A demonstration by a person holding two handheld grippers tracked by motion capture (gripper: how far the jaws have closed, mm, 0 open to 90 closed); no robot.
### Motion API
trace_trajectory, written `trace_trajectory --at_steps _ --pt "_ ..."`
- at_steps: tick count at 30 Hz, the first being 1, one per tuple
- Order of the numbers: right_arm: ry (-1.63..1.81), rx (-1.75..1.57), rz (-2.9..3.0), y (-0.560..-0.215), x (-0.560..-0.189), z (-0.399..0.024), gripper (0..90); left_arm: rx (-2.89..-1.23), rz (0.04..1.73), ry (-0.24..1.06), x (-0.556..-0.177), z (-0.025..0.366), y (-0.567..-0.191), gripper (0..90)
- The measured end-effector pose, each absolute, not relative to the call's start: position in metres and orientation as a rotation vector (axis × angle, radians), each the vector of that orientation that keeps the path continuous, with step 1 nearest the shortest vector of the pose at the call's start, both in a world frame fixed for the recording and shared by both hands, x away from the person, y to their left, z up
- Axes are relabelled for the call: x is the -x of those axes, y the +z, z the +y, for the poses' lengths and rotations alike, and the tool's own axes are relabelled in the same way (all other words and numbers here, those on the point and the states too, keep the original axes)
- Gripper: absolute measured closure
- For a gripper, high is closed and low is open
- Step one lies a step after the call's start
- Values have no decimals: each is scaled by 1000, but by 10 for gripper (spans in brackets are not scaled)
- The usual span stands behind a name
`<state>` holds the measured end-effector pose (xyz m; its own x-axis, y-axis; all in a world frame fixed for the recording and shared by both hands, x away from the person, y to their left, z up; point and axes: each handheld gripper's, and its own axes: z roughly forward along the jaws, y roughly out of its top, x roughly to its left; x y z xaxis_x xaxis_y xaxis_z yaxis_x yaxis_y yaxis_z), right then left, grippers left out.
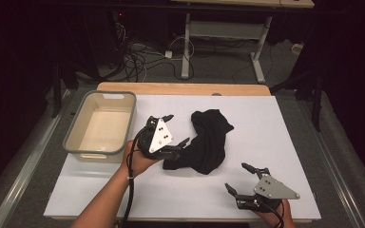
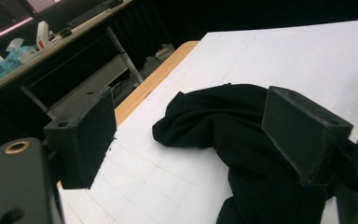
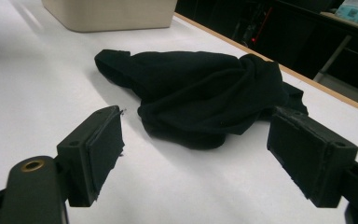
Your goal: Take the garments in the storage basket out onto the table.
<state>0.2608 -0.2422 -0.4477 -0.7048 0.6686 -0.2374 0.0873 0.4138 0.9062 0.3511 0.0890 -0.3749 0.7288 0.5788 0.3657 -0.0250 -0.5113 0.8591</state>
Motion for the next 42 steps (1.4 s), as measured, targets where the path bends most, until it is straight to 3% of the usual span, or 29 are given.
trace_trajectory --at_steps 42 --pt "1284 -605 2088 -447 -257 -236 187 -2032 413 821 -327 119 -392 174"
